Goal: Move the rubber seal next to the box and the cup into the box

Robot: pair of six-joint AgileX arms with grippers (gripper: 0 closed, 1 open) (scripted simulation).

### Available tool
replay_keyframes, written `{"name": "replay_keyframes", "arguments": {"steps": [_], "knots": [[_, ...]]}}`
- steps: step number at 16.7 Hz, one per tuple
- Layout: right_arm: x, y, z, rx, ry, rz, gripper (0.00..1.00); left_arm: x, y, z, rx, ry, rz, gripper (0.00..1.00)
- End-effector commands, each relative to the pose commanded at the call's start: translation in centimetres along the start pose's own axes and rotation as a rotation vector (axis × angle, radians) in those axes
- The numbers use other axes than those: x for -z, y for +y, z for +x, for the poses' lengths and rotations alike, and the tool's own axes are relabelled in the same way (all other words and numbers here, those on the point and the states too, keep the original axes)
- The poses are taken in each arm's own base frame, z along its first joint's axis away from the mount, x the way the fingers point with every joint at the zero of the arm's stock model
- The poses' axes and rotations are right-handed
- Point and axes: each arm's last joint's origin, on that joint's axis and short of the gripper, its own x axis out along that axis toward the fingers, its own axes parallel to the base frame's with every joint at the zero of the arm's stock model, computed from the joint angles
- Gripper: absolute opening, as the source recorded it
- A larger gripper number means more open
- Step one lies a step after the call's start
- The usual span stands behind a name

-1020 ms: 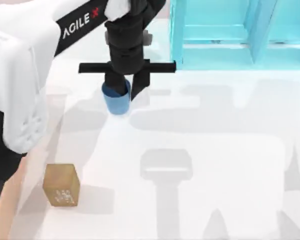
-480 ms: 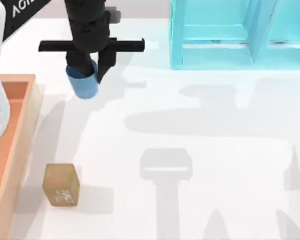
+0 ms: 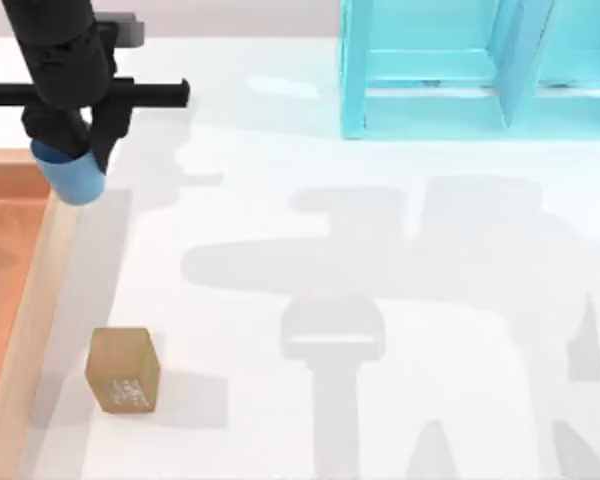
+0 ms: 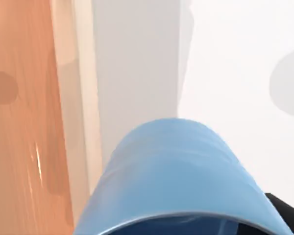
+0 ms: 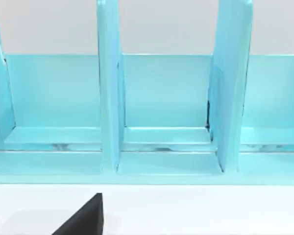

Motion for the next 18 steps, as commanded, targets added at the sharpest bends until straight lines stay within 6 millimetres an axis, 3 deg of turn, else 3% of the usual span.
{"name": "replay_keyframes", "arguments": {"steps": [4, 9, 14, 18], "knots": [[0.0, 0.0, 0.0, 0.000, 0.000, 0.000, 1.00, 4.0, 6.4, -0.6, -0.003, -0.005, -0.002, 0.00], [0.0, 0.0, 0.0, 0.000, 0.000, 0.000, 1.00, 11.3, 12.4, 0.2, -0.011, -0.010, 0.000, 0.00], [0.0, 0.0, 0.0, 0.000, 0.000, 0.000, 1.00, 17.2, 14.9, 2.1, -0.018, -0.010, 0.002, 0.00], [0.0, 0.0, 0.0, 0.000, 0.000, 0.000, 1.00, 18.2, 15.2, 2.5, -0.020, -0.011, 0.002, 0.00]]}}
